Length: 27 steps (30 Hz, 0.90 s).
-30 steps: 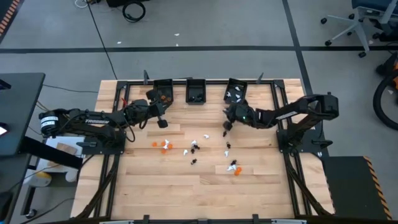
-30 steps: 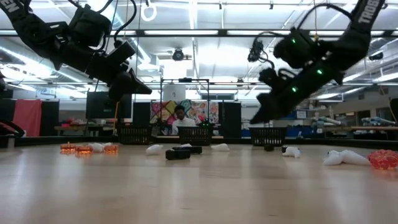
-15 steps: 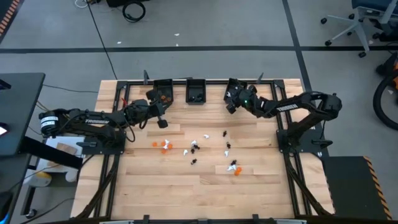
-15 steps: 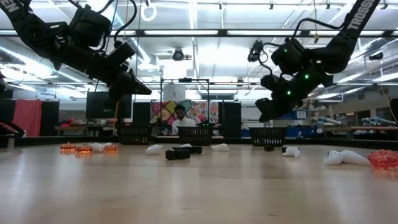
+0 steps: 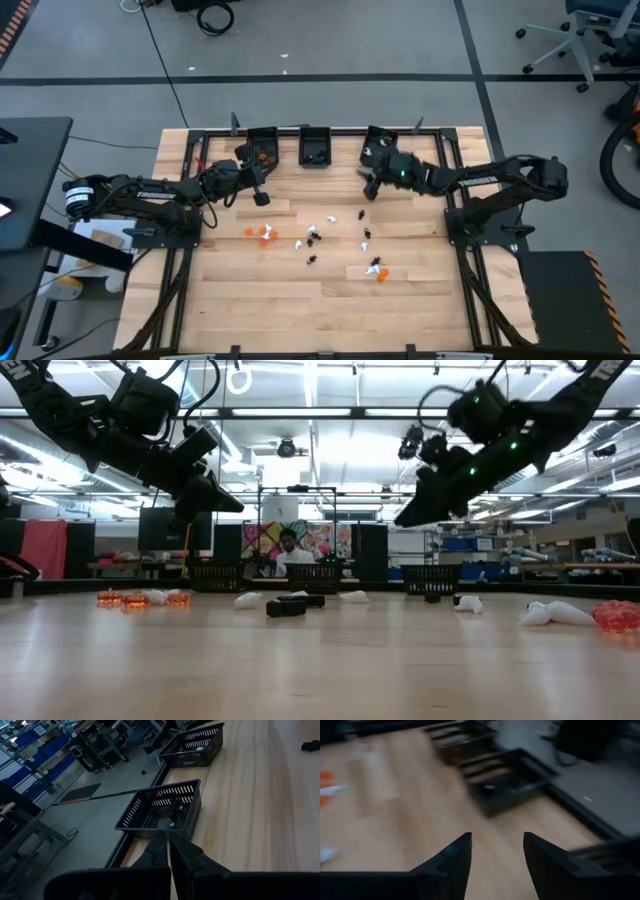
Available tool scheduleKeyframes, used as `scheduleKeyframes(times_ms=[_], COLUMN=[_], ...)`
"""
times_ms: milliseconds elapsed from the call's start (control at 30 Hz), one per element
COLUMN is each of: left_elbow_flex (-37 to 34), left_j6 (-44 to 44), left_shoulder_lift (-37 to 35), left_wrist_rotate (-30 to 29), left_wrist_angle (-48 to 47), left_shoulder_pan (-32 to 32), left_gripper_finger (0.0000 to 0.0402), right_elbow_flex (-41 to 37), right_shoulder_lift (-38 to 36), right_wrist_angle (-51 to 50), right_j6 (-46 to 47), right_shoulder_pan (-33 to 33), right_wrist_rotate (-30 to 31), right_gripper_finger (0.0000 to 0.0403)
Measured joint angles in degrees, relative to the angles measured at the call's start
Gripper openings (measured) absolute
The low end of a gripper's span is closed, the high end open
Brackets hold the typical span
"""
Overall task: Sort Halloween decoration
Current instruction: Put the white ghost toy into the right black basket
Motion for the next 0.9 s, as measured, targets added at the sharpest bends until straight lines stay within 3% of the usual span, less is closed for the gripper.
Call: scheduleKeyframes(times_ms=[167, 467, 767, 900], left_elbow_flex=[0.0, 0.0, 0.0, 0.0], left_j6=[0.0, -1.2, -1.6, -1.5], left_shoulder_lift=[0.0, 0.0, 0.0, 0.0], left_wrist_rotate=[0.0, 0.0, 1.9, 1.9], left_wrist_angle=[0.0, 0.0, -0.5, -0.7], left_shoulder_pan=[0.0, 0.0, 0.0, 0.0], left_gripper_finger=[0.0000, 0.0000, 0.0000, 0.0000], right_elbow_flex=[0.0, 1.6, 8.0, 8.8], right_shoulder_lift=[3.9, 20.2, 30.1, 34.3], right_wrist_angle=[4.0, 18.8, 19.9, 25.1], right_j6=[2.9, 2.9, 2.0, 4.2], right_shoulder_pan=[8.0, 15.0, 17.4, 17.3], right_wrist_rotate=[0.8, 0.2, -0.7, -0.9], right_gripper_finger=[0.0181, 0.0185, 0.0248, 0.0269])
